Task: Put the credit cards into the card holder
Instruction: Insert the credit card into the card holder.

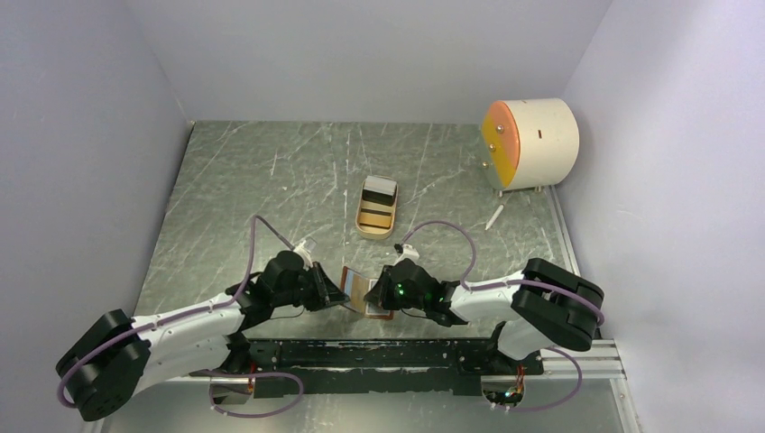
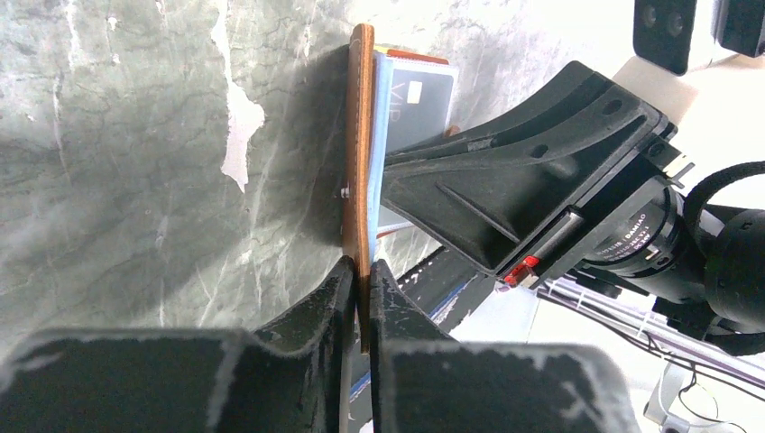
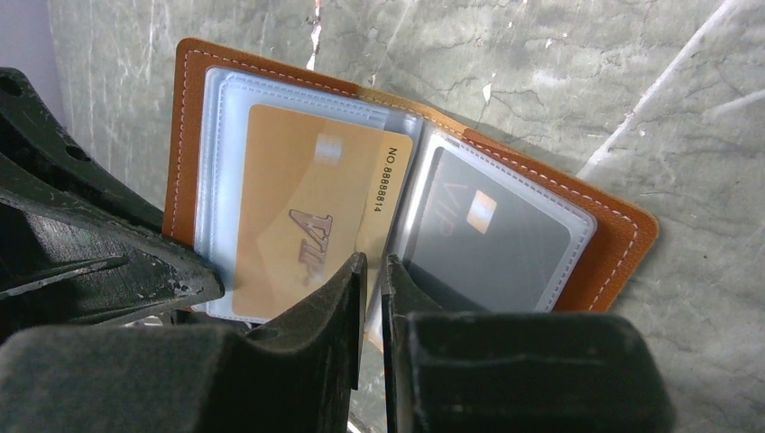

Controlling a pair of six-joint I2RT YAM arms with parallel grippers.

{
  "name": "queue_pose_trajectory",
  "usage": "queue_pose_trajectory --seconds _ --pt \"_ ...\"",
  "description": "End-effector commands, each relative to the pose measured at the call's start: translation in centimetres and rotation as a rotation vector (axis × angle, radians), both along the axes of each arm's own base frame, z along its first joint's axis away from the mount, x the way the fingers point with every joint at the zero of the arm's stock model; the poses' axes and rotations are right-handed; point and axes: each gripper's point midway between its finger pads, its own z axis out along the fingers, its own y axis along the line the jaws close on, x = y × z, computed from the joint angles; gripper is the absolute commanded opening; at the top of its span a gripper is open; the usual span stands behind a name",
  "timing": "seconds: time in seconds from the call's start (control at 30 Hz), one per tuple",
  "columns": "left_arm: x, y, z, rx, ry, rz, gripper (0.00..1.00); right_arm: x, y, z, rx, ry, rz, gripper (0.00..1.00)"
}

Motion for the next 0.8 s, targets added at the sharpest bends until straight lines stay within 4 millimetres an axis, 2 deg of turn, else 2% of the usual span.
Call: queue_pose_trajectory --seconds 0.0,0.37,0.57,0.67,0.77 --pt "0.8 -0.7 2.2 -0.043 -0.077 -0.005 0.10 0.1 -0.4 -0.8 -0.050 -0.009 0.018 0.16" --pt "-1.0 -0.1 1.4 -0.085 -0.039 -0.032 0.10 -0.5 1.2 -0.6 -0.023 -0.047 0.140 0.17" --pt "-0.7 0.1 1.3 -0.062 -0.041 -0.020 0.29 -0.8 0.9 -1.2 -0.035 -0.046 0.158 0.19" --pt "-0.1 -0.3 1.9 -0.049 -0.068 -0.026 0.34 -1.0 1.0 -1.5 -0.040 -0.031 0.161 0.19" --pt "0.3 -0.6 2.2 -0.029 -0.078 -0.035 0.33 -1.0 1.0 -1.4 -0.036 -0.036 0.161 0.19"
